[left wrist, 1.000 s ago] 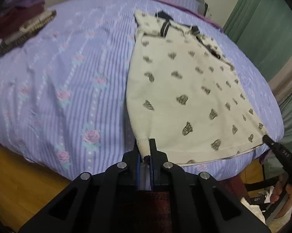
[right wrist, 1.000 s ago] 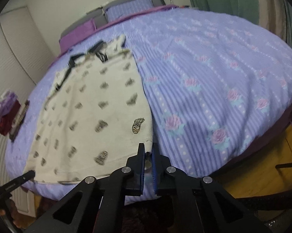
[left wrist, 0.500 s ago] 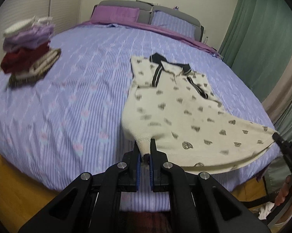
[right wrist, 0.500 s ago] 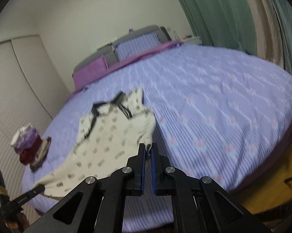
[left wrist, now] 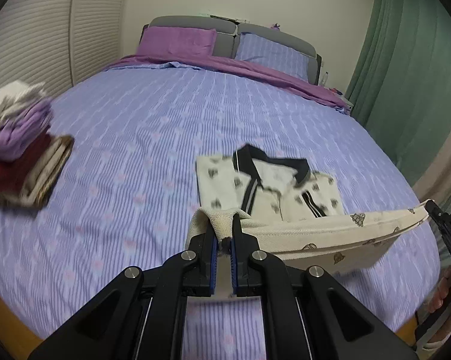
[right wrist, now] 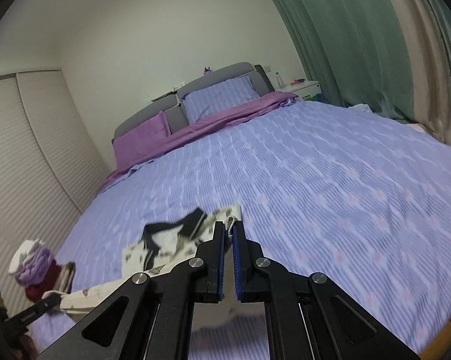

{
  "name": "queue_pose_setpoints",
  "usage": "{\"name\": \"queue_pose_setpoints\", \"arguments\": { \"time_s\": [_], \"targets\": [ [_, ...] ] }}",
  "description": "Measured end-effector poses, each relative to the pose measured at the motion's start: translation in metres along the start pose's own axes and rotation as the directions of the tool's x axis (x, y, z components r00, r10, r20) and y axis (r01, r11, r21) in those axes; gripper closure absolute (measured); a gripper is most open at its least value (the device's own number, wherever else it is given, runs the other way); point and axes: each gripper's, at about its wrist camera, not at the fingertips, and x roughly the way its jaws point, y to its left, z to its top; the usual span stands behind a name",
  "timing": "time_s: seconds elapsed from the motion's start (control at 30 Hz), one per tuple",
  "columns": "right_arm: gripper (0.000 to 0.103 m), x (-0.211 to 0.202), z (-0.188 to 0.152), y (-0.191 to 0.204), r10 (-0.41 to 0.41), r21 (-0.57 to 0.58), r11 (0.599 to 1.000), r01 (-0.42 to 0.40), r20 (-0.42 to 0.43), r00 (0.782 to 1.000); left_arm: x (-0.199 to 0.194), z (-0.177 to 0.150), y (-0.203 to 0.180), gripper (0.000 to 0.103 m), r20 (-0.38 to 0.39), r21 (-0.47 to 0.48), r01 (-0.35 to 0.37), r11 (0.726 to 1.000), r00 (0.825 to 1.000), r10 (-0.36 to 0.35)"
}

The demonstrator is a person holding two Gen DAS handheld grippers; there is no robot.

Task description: Fold small clothes

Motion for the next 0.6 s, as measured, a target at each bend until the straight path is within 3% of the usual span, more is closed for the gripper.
{"name": "queue_pose_setpoints", "arguments": {
  "time_s": [0.27,0.6],
  "targets": [
    [0.097,0.092,0.035,0.015,-0.029,-0.031,0.999,0.027,-0.059,0.998,0.076,0.056,0.003,0.094,-0.038,-0.001,-0.025,1.0,0.999,0.025],
    [0.097,0.203,0.03,0.01,-0.079,-0.06,0.996,0.069,-0.185,0.979,0.181,0.071,0.014,0.094,-0.147,-0.005,-0.048,0.999,0.988,0.046]
  ]
}}
